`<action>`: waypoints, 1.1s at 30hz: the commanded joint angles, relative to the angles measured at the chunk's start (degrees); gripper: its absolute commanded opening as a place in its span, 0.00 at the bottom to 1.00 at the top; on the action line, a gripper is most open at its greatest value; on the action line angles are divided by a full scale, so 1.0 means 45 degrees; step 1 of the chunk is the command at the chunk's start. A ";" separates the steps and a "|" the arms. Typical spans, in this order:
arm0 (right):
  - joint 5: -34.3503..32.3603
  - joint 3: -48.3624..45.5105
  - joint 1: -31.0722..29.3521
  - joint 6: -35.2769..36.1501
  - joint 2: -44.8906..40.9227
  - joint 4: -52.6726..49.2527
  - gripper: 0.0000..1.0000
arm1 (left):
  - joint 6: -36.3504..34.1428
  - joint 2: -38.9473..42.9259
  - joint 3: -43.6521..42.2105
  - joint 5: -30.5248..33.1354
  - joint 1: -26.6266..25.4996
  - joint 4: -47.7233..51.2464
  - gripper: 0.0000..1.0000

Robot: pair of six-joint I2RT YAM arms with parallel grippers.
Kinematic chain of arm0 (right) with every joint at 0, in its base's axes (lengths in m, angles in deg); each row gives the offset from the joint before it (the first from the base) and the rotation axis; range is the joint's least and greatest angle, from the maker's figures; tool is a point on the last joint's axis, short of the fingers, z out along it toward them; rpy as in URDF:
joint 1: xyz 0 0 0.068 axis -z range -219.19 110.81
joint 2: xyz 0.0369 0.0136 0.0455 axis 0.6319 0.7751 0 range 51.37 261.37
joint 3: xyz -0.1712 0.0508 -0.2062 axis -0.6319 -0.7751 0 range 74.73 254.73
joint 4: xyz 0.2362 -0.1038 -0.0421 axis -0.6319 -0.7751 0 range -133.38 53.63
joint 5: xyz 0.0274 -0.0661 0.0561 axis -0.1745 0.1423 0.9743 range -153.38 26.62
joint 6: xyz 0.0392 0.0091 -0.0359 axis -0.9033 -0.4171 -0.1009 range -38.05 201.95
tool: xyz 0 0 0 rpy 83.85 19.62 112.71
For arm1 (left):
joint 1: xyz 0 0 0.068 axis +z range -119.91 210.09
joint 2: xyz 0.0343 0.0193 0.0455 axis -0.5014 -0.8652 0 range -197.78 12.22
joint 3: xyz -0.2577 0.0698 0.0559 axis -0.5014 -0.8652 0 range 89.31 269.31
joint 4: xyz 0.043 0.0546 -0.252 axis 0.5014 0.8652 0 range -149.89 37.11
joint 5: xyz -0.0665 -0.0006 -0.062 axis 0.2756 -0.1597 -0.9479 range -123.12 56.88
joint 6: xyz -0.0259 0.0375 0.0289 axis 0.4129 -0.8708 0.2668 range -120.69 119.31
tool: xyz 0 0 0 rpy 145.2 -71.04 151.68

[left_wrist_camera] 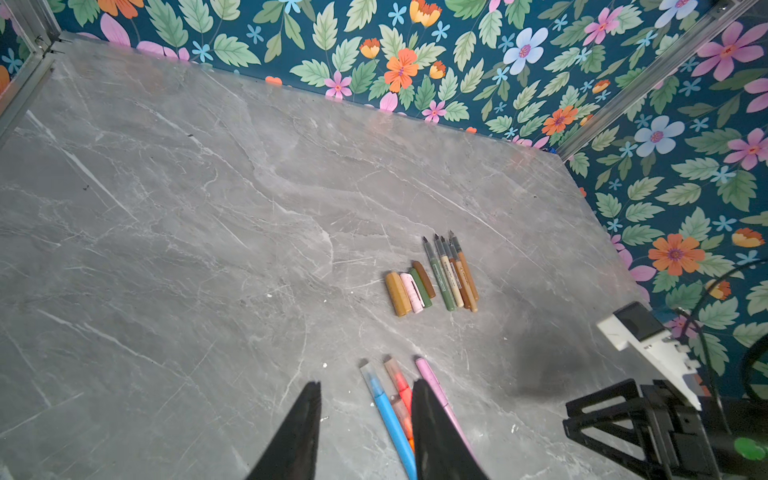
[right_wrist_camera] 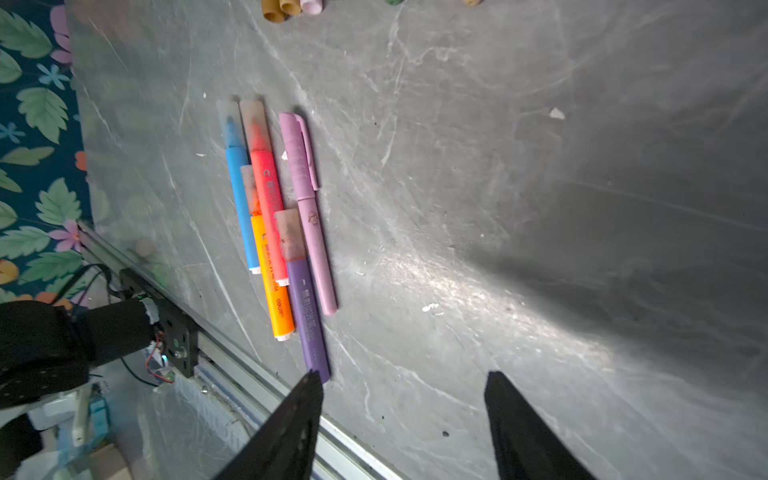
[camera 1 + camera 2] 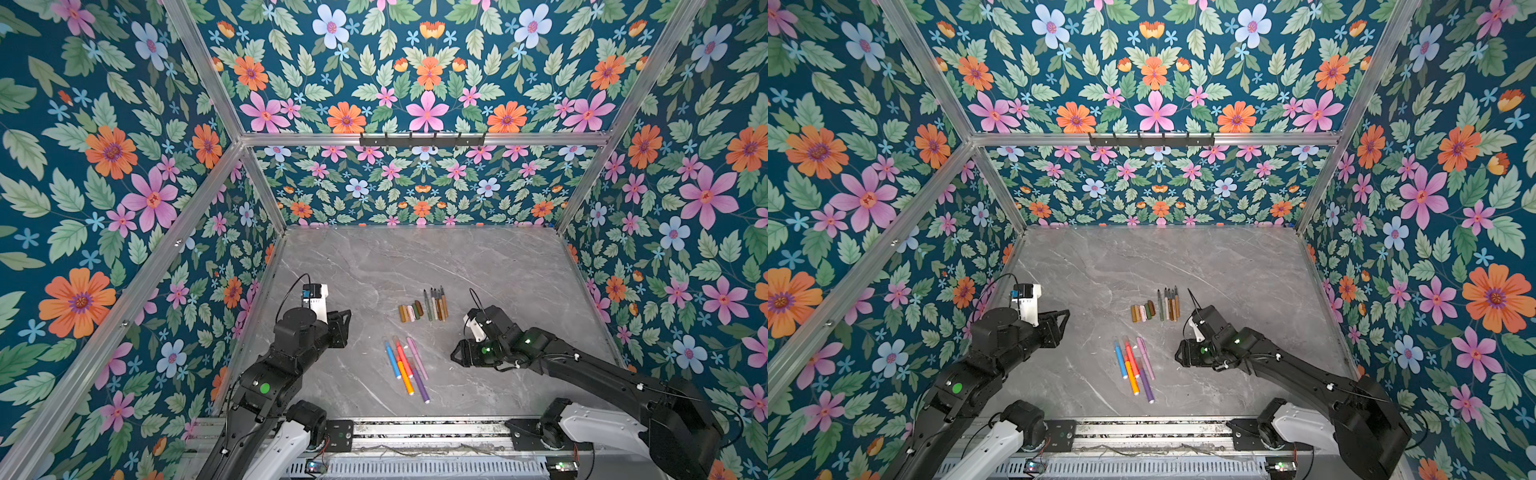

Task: Open the pen caps
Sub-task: 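Move the open right gripper over the lilac pen near the highlighters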

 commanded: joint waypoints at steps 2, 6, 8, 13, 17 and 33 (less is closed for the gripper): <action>-0.1560 -0.0012 -0.1006 -0.0067 -0.0244 -0.0271 0.64 | -0.0231 -0.0212 -0.0037 -0.0647 0.0644 -0.0428 0.38; -0.1841 -0.0467 -0.1547 -0.0360 -0.1264 -0.0540 0.64 | -0.0331 -0.0447 -0.0038 -0.1087 0.1017 -0.0473 0.37; -0.1990 -0.0685 -0.1547 -0.0386 -0.1752 -0.0708 0.64 | -0.0331 -0.0399 -0.0047 -0.1112 0.1012 -0.0473 0.36; -0.1973 -0.0029 -0.1542 -0.0070 -0.2131 -0.1738 0.64 | -0.0351 -0.0115 -0.0059 -0.1035 0.1041 -0.0493 0.37; -0.1948 0.0568 -0.1631 0.0140 -0.1857 -0.2004 0.64 | -0.0336 0.0009 -0.0073 -0.0976 0.1028 -0.0510 0.37; -0.3847 0.1862 -0.3362 0.0511 -0.0808 -0.3016 0.64 | -0.0334 0.0130 -0.0087 -0.0990 0.1042 -0.0493 0.38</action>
